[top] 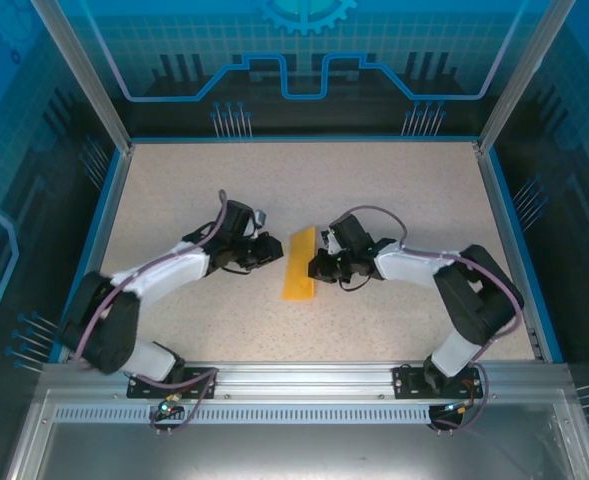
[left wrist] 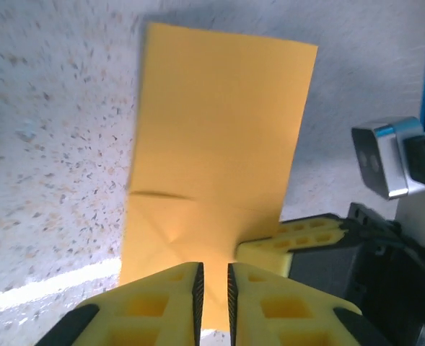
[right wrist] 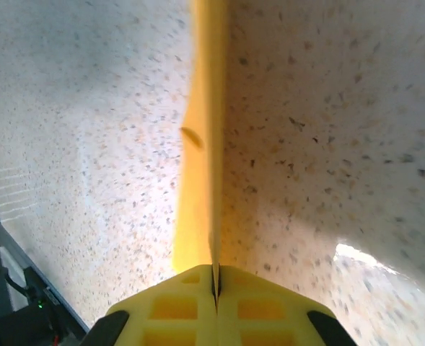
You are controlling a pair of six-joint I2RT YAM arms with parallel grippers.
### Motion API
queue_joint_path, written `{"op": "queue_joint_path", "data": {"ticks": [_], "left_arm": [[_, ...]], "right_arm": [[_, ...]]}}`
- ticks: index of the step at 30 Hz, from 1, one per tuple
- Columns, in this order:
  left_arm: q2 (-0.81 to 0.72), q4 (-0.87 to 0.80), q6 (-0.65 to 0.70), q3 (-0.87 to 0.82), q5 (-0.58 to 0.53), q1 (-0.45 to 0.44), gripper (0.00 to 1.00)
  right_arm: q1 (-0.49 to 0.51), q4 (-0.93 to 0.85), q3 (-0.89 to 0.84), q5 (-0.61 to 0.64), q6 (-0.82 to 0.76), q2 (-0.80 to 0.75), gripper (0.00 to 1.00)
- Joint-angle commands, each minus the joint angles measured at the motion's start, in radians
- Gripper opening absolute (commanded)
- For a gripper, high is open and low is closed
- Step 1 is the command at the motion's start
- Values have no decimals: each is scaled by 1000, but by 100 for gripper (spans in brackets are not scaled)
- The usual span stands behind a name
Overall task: Fold a paper plane with a square sheet of paper (pick it up from the middle)
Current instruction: Turn over the paper at the center of the table.
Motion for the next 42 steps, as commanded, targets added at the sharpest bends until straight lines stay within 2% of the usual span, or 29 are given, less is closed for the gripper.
{"op": "queue_joint_path", "data": {"ticks": [1,4,7,10,13,16,18,24,27,29,32,35,37,40,42], "left_arm": [[-163,-114,7,-50,-177,8,27],[-296,-159,0,-98,-259,26,33],[-400,-171,-23,-148,-308,47,37],[-471,-182,-49,-184,-369,51,38],[-523,-220,-72,-202,-442,52,39],[-575,-281,-93,-208,-524,55,38],[-614,-304,-97,-218,-556,58,39],[-694,-359,-101,-237,-595,63,40],[-700,-354,-95,-245,-577,63,41],[-693,-326,-84,-252,-545,64,43],[-665,-285,-61,-248,-477,64,45],[-606,-235,-53,-247,-401,64,46],[-557,-205,-45,-240,-338,64,46],[-496,-150,-48,-237,-251,63,46],[-456,-111,-51,-236,-192,62,46]], "right_arm": [[43,-419,140,313,-101,-138,4],[119,-825,306,679,-66,-164,5],[211,-1172,473,972,68,-105,5],[283,-1380,605,1071,202,28,7],[343,-1459,722,1078,236,224,8],[379,-1479,848,1026,238,426,10],[392,-1422,906,963,200,515,10],[391,-1181,955,725,108,611,14],[389,-995,905,570,22,547,27],[379,-824,804,456,-20,446,38],[335,-644,610,371,-28,273,54],[248,-402,353,259,-9,104,50],[185,-233,187,175,1,2,40],[111,-61,39,40,1,-58,25],[96,-38,7,32,-3,-72,20]]}}
